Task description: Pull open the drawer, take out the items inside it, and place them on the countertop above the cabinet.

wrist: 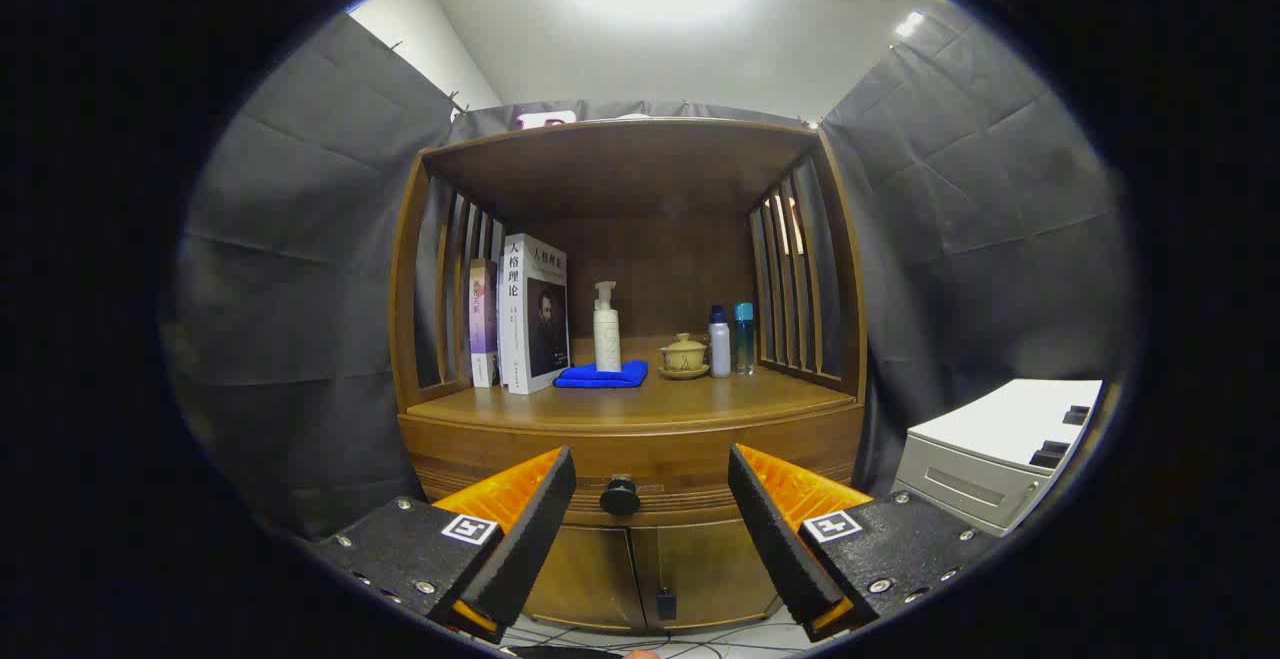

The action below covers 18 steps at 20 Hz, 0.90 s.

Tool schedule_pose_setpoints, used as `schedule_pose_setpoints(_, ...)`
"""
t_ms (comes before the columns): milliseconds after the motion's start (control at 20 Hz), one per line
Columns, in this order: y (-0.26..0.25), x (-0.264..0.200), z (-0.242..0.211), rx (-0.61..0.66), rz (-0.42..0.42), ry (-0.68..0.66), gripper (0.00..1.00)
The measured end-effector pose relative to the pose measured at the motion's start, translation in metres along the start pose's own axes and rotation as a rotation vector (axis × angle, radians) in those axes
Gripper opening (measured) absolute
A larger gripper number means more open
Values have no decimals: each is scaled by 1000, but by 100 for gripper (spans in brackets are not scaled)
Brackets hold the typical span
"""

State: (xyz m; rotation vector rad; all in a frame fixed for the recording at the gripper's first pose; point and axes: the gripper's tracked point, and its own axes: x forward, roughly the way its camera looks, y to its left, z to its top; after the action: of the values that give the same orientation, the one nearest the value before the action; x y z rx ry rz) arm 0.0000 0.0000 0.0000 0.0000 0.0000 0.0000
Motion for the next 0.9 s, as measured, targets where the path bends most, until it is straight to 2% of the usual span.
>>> schedule_pose_setpoints(900,6,2,-4,11,11,10,95)
